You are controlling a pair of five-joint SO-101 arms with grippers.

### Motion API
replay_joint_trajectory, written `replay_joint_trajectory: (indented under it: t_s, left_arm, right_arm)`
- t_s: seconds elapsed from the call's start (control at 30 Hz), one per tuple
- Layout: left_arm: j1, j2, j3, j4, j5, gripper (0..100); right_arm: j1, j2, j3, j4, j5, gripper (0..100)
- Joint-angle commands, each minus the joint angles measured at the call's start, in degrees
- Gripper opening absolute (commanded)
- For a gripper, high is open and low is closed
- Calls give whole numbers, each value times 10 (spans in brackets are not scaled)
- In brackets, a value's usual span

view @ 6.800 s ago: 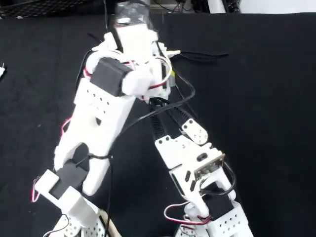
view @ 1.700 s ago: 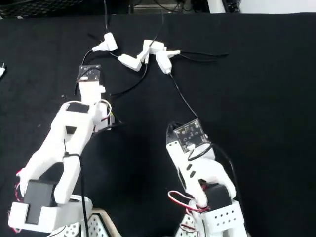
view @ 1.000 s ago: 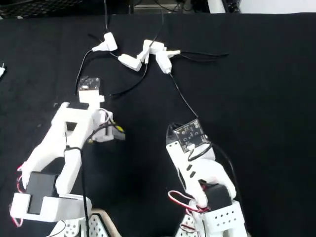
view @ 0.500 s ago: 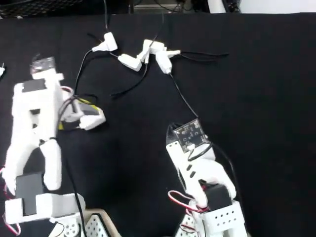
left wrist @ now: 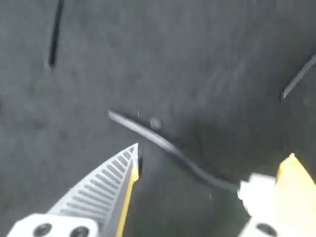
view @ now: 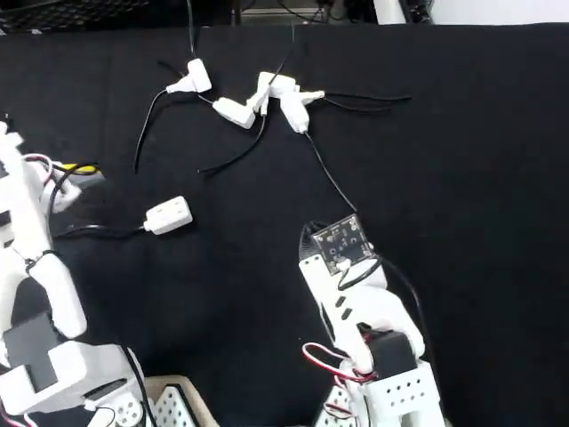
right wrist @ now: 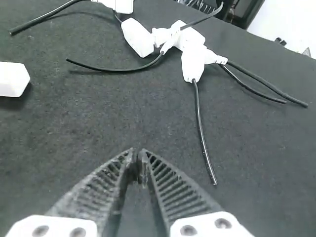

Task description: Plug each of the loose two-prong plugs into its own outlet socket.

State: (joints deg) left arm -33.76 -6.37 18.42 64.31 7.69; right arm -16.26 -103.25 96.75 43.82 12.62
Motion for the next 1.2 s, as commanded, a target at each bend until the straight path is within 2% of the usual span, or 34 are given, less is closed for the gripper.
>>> replay_joint_trajectory:
  t_s: [0.0,0.17,0.33,0.53,0.63,0.8,0.9,1.17]
  left_arm:
    - [-1,18,-34,-37,-33,412]
    - [-17,122,-194,50,-37,411]
    - [-58,276,-446,171,-37,411]
    - [-97,466,-760,264,-41,411]
    - [-102,553,-896,278,-47,411]
    - [-115,694,-1076,244,-119,411]
    - [-130,757,-1141,235,-149,411]
    - [-175,800,-1114,258,-178,410]
  right_arm:
    - [-17,23,0,-29,2,16]
    - [-26,82,4,-87,3,16]
    - [-27,110,4,-110,15,50]
    - [-44,116,4,-113,18,87]
    - [-46,116,4,-113,18,88]
    - [-46,116,4,-113,17,88]
    - [-46,116,4,-113,16,88]
    - [-46,116,4,-113,15,88]
